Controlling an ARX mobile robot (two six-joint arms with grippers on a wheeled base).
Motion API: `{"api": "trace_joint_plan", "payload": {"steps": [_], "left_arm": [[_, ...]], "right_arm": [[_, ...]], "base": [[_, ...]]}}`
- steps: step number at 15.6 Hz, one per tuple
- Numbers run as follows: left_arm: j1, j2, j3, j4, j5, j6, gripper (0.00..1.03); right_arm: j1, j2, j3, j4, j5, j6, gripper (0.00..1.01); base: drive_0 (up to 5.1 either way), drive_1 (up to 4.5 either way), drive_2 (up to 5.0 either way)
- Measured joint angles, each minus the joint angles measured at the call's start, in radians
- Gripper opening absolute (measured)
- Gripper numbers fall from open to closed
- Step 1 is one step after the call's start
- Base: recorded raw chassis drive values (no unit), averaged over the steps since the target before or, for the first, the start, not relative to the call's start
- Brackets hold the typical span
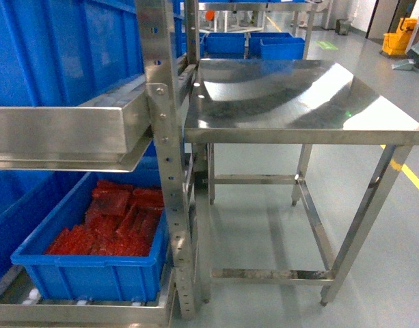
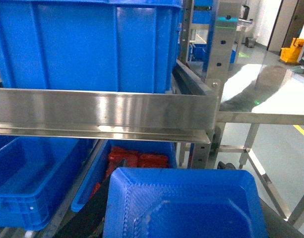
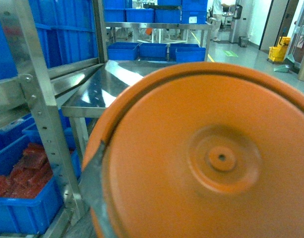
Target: Sort blue parts and orange caps into right shelf containers
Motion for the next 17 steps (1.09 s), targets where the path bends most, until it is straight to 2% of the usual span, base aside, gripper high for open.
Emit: {"api": "trace_joint_plan", "payload": {"steps": [9,17], "left_arm": [[0.0,0.0,0.0,0.0,0.0,0.0,0.42],[0.0,0.0,0.0,0.0,-0.002,0.0,0.42]], "right_arm": [[0.0,0.0,0.0,0.001,0.0,0.0,0.46],[0.0,0.0,0.0,0.003,0.0,0.0,0.46]], "base": [[-4.9,1.29,3.3],[-5.0,2.41,2.4]]}}
